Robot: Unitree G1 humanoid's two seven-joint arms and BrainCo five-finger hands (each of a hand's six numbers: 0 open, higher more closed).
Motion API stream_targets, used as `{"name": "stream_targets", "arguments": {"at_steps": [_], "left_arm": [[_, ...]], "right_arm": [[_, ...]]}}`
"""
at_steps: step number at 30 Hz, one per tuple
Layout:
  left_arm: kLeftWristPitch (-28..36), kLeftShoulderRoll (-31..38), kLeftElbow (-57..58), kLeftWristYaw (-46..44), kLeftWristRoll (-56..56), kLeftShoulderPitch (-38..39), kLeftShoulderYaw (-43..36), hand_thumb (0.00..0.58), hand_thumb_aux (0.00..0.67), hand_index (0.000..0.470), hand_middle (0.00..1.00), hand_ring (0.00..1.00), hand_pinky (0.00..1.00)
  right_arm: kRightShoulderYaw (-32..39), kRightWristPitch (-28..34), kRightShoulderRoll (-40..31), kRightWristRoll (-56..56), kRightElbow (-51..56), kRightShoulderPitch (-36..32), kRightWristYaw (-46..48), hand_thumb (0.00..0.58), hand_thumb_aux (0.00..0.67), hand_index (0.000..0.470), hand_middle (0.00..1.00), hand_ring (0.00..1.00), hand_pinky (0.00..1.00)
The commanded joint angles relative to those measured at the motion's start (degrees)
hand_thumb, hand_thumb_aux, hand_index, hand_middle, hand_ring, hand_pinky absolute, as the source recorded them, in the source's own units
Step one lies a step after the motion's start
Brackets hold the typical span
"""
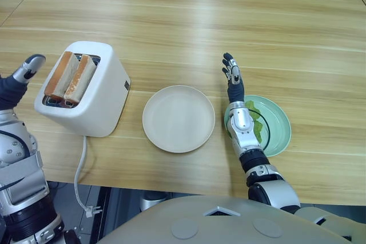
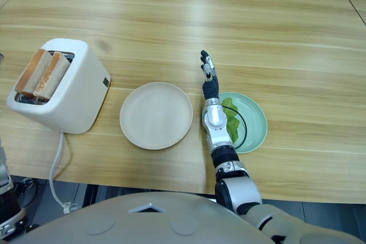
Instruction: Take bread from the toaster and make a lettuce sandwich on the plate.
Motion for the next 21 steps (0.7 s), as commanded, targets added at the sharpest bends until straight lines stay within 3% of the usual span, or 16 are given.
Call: {"name": "stream_targets", "arguments": {"at_steps": [1,11,21], "left_arm": [[-0.3,0.2,6.9,1.9,2.2,1.6,-1.8,0.000,0.000,0.000,0.00,0.00,0.00],[-1.6,1.4,19.2,5.8,3.3,3.0,-5.9,0.000,0.000,0.000,0.00,0.00,0.00],[-1.5,2.7,22.2,7.3,2.2,2.5,-7.5,0.000,0.000,0.000,0.00,0.00,0.00]], "right_arm": [[0.0,-0.2,-0.2,-0.2,0.9,0.1,-0.1,0.000,0.000,0.000,0.00,0.00,0.00],[0.0,0.2,-0.4,-0.2,0.7,0.1,0.0,0.000,0.000,0.000,0.00,0.00,0.00],[-0.1,0.4,-0.6,-0.1,0.8,0.0,0.1,0.000,0.000,0.000,0.00,0.00,0.00]]}}
